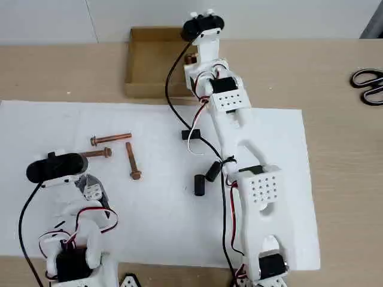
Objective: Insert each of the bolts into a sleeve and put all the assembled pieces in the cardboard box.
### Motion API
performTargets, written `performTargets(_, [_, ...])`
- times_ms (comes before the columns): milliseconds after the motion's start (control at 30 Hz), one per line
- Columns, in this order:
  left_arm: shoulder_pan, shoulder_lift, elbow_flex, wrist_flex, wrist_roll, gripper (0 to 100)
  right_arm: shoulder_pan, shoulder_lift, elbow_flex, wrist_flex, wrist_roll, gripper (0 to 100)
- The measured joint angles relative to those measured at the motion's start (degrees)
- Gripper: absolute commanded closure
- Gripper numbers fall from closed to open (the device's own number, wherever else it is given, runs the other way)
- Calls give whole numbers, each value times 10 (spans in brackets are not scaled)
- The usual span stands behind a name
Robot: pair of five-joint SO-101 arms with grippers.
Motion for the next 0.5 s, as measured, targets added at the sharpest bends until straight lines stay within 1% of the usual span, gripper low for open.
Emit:
performTargets(133, [0, 0, 0, 0, 0, 994, -2, 26, -56, 18, 0, 995])
performTargets(367, [0, 0, 0, 0, 0, 994, -4, 29, -200, 169, -29, 995])
performTargets(500, [0, 0, 0, 0, 0, 994, -5, 29, -279, 186, -31, 994])
